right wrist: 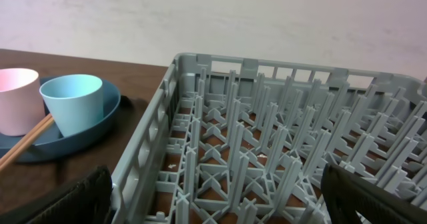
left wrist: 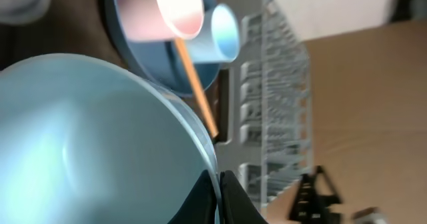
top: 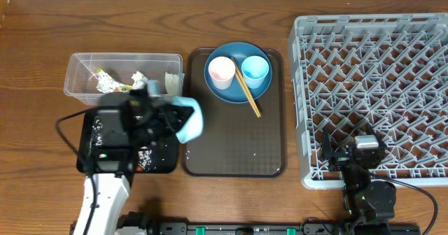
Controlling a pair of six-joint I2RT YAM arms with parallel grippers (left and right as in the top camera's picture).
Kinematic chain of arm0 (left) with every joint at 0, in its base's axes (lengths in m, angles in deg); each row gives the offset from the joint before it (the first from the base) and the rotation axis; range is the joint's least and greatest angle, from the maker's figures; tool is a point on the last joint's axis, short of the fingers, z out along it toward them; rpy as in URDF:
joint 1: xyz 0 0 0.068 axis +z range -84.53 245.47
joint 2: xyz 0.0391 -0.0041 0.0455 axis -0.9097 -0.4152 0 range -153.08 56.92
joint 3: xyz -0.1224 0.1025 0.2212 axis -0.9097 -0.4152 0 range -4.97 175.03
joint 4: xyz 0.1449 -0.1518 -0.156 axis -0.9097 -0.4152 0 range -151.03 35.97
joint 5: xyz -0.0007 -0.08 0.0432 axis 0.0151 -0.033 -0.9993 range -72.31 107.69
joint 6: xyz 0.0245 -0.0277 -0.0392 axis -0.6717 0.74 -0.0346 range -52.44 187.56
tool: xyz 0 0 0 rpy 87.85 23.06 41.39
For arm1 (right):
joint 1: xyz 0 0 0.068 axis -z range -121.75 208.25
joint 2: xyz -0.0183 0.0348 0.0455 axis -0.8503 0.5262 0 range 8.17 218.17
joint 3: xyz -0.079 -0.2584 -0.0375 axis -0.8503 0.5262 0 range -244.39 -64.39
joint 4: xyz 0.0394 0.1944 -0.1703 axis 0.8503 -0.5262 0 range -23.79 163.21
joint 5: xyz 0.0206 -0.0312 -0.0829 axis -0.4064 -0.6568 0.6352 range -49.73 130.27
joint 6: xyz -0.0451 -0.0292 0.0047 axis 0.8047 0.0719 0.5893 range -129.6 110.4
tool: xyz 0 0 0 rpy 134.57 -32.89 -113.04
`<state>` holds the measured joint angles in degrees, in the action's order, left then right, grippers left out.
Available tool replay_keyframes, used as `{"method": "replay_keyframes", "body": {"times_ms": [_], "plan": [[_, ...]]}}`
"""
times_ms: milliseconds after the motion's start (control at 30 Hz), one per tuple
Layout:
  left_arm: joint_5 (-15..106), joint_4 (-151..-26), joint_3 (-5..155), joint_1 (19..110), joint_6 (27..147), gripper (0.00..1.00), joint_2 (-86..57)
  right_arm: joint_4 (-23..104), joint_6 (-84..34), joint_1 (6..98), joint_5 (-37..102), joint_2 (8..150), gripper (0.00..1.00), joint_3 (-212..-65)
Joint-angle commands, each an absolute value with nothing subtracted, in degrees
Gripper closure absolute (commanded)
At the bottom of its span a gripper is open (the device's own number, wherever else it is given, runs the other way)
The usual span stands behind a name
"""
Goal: Sort waste into correct bins and load items into the dishwasher rack
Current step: 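Carry the empty bowl right and set it on the brown tray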
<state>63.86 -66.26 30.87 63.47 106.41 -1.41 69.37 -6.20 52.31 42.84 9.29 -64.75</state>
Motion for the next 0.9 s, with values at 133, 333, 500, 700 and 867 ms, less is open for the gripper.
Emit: {"method": "replay_keyframes", "body": {"times_ms": [133, 333, 500, 700, 867], "plan": [[39.8, -69.1, 32.7, 48.6, 104.2, 0.94, -0.8, 69.1, -5.7, 50.7, 43.3, 9.4, 0.01, -64.7], [26.9, -70.5, 32.7, 36.5, 102.9, 0.94, -1.5, 69.1, -5.7, 50.7, 43.3, 9.4, 0.01, -64.7], [18.6, -70.7, 32.7, 27.3, 103.2, 0.94, -4.9, 69.1, -5.7, 50.7, 43.3, 9.4, 0.01, -64.7], [12.3, -69.3, 32.7, 20.0, 103.4, 0.94, -11.9, 69.1, -5.7, 50.7, 43.3, 9.4, 0.01, -64.7], [12.1, -66.9, 32.7, 18.5, 103.4, 0.94, -16.2, 69.1, -5.7, 50.7, 43.3, 9.4, 0.01, -64.7]]}}
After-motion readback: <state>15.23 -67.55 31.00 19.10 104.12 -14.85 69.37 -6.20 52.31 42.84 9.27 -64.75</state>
